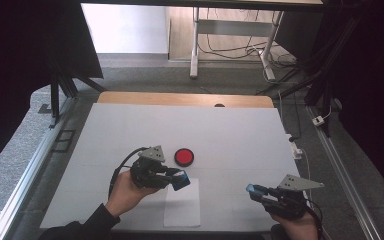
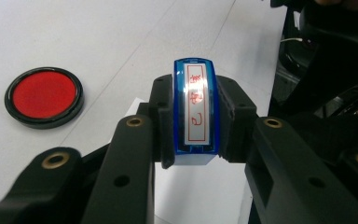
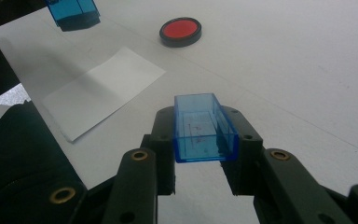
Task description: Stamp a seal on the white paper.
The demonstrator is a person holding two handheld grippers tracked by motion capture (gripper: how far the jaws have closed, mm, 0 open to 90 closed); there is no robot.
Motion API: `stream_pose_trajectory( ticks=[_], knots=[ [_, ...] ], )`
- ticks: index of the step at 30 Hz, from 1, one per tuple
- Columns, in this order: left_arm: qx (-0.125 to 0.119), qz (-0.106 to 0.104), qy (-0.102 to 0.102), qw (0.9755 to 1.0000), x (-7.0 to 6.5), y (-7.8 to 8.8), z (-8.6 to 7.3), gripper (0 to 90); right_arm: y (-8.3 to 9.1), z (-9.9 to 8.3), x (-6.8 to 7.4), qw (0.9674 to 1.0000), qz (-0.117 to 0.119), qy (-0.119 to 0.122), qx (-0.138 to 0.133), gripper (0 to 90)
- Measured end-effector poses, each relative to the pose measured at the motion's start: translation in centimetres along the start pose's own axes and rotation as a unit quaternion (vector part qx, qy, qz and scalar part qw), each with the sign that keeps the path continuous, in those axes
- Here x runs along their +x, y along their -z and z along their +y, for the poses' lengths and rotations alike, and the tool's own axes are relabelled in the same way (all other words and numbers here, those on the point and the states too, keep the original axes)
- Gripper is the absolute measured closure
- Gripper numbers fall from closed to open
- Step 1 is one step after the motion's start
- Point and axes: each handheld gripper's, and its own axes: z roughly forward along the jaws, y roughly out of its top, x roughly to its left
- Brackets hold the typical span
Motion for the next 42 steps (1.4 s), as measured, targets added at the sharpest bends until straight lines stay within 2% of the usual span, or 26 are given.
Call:
stream_pose_trajectory(
  ticks=[6,10,17,27,33,42],
  knots=[
    [0.012,0.003,-0.001,0.9999,-0.1,-0.9,-0.5,70.2,0.0,0.0,0.0,1.0,0.001,0.0,0.0,68.6],
    [0.029,0.015,-0.01,0.9994,-0.2,-1.6,-0.8,70.2,0.0,0.0,0.0,1.0,0.002,0.0,0.0,68.6],
    [0.05,0.026,-0.011,0.9983,-0.1,-2.9,-1.2,70.2,0.0,0.0,0.0,1.0,0.001,0.0,0.002,68.5],
    [0.067,0.03,-0.011,0.9973,0.2,-4.4,-1.5,70.3,0.0,0.0,0.0,1.0,0.001,-0.001,0.002,68.6],
    [0.084,0.038,-0.02,0.9955,0.2,-5.2,-1.6,70.2,0.0,0.0,0.0,1.0,0.001,-0.001,0.004,68.6],
    [0.097,0.046,-0.032,0.9937,0.2,-6.1,-2.0,70.3,0.0,0.0,0.0,1.0,0.003,-0.002,0.002,68.6]
  ],
)
